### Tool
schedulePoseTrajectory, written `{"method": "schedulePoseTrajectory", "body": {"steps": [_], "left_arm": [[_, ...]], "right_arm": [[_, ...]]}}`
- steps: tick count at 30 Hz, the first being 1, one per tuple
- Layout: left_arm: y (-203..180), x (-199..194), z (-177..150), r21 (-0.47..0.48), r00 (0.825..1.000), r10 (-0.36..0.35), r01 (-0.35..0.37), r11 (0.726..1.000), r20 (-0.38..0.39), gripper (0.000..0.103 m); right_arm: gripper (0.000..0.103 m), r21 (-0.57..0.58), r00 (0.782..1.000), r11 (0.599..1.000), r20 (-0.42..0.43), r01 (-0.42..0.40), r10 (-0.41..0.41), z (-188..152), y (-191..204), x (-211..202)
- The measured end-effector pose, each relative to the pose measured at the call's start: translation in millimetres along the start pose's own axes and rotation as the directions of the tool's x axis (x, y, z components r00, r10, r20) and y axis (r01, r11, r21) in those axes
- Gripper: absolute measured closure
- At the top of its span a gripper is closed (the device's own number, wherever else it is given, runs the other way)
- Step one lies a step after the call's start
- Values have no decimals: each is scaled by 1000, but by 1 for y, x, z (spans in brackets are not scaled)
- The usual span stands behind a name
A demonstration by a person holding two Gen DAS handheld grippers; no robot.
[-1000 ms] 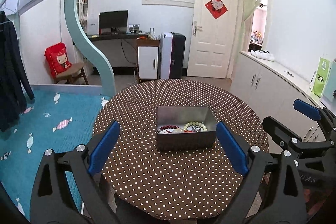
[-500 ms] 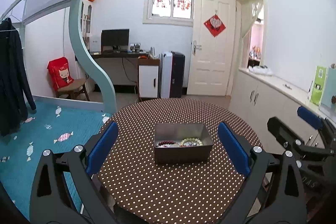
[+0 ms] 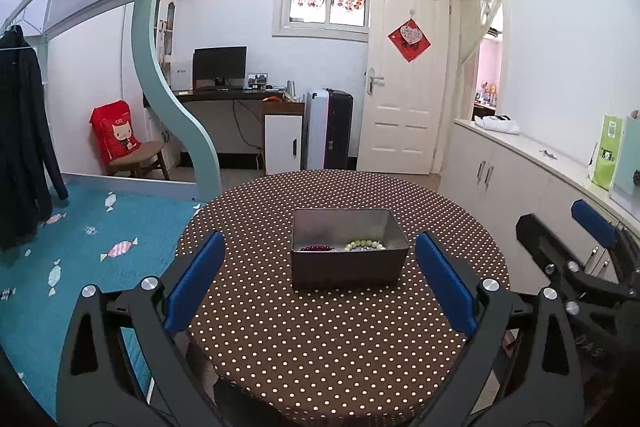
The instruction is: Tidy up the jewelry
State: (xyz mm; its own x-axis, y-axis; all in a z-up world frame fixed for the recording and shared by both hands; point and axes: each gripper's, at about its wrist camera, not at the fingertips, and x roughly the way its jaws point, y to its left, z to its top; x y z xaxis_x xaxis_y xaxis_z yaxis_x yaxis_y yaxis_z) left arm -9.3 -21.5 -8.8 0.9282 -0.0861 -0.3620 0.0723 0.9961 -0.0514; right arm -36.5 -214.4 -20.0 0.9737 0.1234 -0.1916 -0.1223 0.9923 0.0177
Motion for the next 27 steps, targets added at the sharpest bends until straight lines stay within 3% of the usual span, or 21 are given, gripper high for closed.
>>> {"method": "schedulePoseTrajectory", "body": {"steps": [27], "left_arm": [[9,-3,-7,6,1000,9,-9,1000,-12,7]], "right_arm": [[7,15,998,1000,-58,-3,4,-3,0,4]]}}
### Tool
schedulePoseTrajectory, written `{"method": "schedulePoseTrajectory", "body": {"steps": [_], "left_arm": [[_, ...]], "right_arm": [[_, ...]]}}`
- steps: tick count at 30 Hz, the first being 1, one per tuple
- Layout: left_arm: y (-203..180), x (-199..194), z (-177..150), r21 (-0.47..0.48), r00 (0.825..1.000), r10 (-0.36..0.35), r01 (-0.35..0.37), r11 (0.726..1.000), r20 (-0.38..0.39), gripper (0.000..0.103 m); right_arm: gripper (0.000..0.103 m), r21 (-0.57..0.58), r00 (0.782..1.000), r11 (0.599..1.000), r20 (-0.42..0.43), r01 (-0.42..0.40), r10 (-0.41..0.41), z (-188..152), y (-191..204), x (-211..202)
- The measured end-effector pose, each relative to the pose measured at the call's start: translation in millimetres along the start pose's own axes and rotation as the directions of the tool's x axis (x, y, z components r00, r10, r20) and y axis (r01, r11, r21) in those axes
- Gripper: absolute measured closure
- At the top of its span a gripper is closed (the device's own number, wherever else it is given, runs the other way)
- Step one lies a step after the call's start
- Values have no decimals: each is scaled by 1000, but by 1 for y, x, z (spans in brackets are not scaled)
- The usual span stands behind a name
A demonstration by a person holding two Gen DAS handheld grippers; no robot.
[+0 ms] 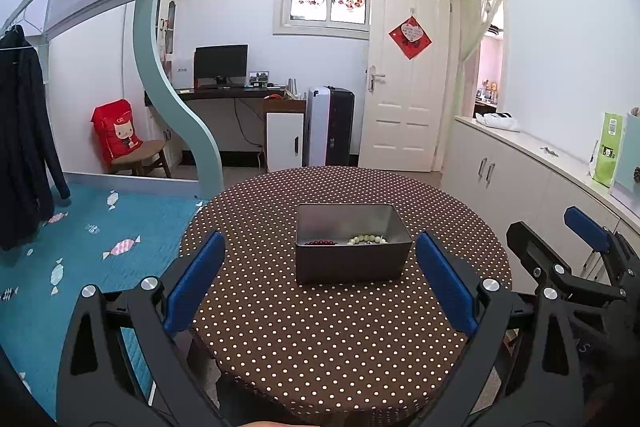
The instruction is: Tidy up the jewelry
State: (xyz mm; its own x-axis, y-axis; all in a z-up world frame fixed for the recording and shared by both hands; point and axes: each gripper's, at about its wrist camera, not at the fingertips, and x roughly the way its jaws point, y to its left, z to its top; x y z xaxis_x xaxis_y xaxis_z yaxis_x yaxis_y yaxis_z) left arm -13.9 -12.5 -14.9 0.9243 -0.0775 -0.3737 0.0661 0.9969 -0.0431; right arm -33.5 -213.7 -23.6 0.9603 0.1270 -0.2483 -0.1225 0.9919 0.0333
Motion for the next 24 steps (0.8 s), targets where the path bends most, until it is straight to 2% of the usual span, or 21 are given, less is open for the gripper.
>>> {"method": "schedulePoseTrajectory", "body": {"steps": [24], "left_arm": [[1,7,-3,10,1000,-6,7,1000,-28,7]], "right_arm": [[7,18,999,1000,-42,0,1,-3,0,8]]}}
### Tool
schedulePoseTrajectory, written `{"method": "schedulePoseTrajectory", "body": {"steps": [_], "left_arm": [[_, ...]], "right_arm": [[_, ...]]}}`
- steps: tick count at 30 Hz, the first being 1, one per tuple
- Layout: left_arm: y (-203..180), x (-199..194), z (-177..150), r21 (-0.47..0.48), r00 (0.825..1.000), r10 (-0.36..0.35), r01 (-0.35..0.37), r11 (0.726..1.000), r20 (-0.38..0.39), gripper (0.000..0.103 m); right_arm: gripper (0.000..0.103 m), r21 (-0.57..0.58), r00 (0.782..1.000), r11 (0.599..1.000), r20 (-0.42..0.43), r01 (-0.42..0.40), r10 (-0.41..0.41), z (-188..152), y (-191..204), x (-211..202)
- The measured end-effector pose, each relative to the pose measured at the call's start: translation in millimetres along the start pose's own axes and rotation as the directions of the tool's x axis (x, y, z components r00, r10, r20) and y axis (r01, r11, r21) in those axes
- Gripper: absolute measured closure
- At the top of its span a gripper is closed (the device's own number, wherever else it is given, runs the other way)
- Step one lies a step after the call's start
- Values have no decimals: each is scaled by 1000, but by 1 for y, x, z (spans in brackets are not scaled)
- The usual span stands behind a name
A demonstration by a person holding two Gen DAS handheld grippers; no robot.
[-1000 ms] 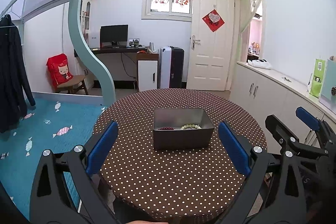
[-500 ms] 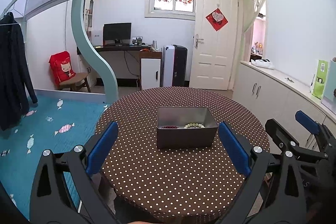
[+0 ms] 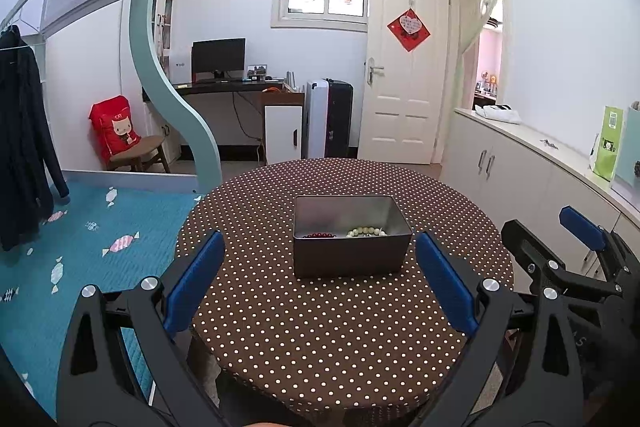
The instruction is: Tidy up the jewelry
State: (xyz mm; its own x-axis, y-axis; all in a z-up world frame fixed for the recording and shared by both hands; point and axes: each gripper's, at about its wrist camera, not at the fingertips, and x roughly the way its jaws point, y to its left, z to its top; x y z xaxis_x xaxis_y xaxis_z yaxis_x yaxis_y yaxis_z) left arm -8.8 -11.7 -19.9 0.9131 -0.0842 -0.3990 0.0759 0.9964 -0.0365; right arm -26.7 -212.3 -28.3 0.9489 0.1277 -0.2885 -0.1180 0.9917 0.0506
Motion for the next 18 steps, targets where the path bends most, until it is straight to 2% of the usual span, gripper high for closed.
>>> {"method": "schedulePoseTrajectory", "body": {"steps": [18], "left_arm": [[3,-4,0,-6,1000,0,0,1000,3,7]], "right_arm": [[7,-10,1000,1000,-9,-6,6,1,1,2]]}}
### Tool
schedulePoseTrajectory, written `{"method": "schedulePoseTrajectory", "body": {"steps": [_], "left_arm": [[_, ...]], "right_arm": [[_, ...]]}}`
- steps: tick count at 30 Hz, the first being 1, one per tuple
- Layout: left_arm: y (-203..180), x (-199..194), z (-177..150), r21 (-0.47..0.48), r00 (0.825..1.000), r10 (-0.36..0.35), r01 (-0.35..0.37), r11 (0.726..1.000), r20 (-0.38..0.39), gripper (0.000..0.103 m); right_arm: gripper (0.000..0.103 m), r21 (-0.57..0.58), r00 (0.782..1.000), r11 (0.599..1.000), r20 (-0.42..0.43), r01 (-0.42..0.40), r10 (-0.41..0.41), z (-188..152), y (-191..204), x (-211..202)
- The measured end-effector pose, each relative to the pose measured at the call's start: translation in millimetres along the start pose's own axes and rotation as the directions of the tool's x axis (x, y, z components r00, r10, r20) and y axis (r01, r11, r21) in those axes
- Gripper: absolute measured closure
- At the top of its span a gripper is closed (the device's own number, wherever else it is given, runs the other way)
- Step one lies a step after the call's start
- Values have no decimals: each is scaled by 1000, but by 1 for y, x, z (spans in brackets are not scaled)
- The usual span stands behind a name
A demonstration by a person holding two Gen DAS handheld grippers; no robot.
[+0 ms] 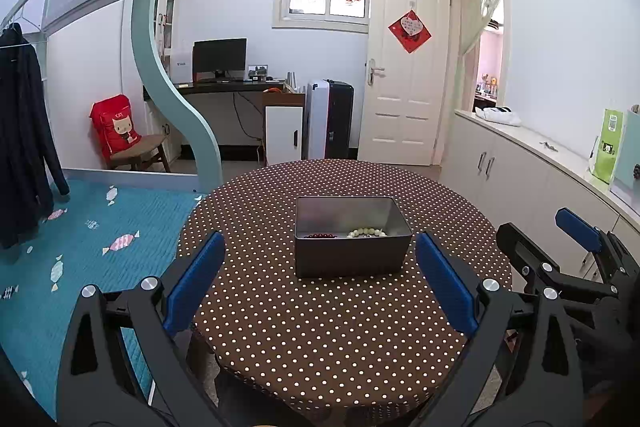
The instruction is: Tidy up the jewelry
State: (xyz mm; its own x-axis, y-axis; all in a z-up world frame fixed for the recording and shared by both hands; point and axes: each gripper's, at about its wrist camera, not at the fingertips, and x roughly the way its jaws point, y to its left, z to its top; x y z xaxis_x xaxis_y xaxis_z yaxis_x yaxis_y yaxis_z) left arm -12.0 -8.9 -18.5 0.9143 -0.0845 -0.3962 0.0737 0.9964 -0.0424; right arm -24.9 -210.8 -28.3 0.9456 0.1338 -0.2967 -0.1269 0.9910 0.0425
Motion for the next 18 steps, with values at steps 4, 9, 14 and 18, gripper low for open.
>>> {"method": "schedulePoseTrajectory", "body": {"steps": [4,9,14,18], "left_arm": [[-1,-1,1,1,1000,1,-1,1000,0,7],[0,-4,2,-1,1000,-4,4,1000,3,7],[2,-5,2,-1,1000,-3,3,1000,5,7],[3,-6,2,-1,1000,-3,3,1000,4,7]], "right_arm": [[7,3,1000,1000,-4,-2,2,0,1,1],[7,4,1000,1000,-3,-7,7,2,1,1],[7,7,1000,1000,-6,-10,10,2,1,1],[7,7,1000,1000,-10,-10,10,2,2,1]]}}
